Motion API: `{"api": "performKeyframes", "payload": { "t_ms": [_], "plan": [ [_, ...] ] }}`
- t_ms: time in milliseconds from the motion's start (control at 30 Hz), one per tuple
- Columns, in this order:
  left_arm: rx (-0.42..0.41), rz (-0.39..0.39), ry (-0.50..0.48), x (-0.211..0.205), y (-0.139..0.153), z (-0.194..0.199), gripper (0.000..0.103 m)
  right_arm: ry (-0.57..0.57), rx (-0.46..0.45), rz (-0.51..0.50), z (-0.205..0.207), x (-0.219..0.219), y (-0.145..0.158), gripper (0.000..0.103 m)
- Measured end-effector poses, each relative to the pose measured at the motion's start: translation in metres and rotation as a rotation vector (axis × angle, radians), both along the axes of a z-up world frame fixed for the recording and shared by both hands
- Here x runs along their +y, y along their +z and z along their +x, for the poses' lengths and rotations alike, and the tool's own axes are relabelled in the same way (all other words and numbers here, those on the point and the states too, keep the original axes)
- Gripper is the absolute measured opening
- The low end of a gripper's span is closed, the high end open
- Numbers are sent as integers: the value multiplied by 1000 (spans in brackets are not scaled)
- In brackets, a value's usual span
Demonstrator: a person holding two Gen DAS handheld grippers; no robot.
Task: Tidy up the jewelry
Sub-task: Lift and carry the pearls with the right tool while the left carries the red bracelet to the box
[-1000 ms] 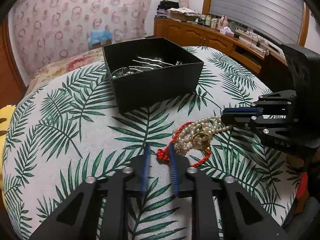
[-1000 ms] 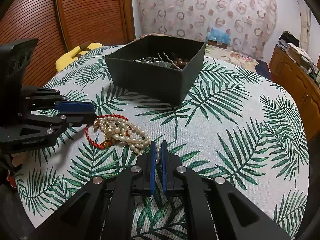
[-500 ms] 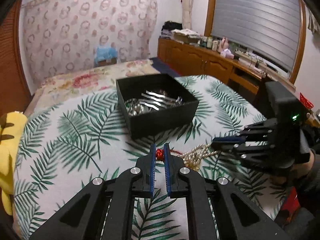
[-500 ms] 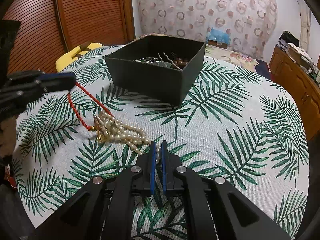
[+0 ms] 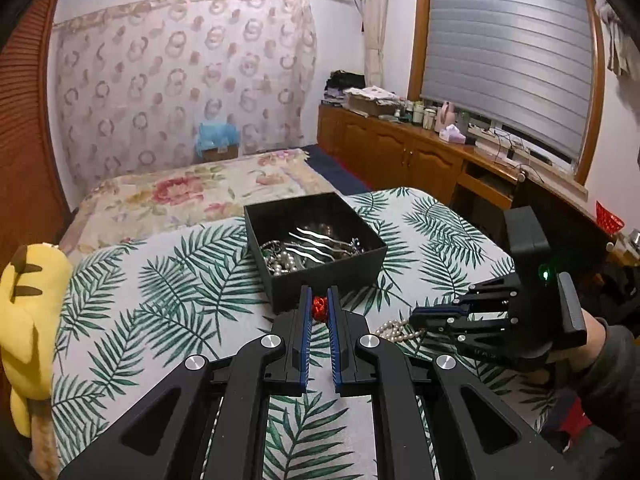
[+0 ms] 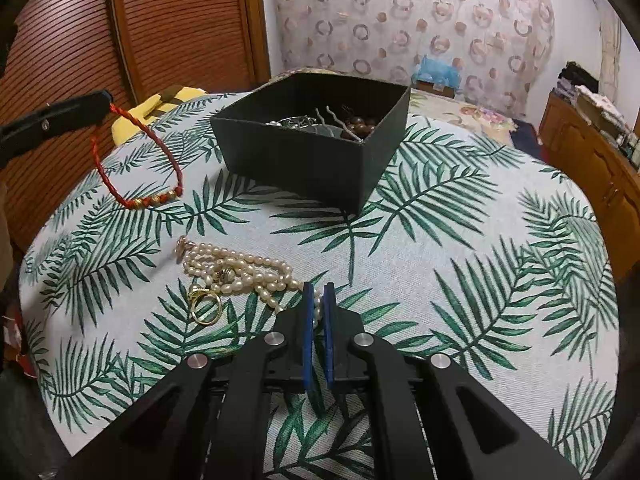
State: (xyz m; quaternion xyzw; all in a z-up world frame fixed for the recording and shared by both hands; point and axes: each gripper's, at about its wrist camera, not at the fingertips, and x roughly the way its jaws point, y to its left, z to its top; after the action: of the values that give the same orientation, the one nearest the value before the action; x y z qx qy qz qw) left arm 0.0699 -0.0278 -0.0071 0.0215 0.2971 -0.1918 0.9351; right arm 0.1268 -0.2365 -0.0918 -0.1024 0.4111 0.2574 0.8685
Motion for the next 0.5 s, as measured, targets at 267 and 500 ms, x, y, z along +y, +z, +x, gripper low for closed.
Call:
{"api": "performKeyframes", "payload": {
  "t_ms": [267,500],
  "plan": [
    [-24,10,21,6,7,-1,7,18,-82,46,-9,2,34,5],
    [-19,8,30,10,4,5,7,39,-148,57,-10,5,71,5]
  ]
}}
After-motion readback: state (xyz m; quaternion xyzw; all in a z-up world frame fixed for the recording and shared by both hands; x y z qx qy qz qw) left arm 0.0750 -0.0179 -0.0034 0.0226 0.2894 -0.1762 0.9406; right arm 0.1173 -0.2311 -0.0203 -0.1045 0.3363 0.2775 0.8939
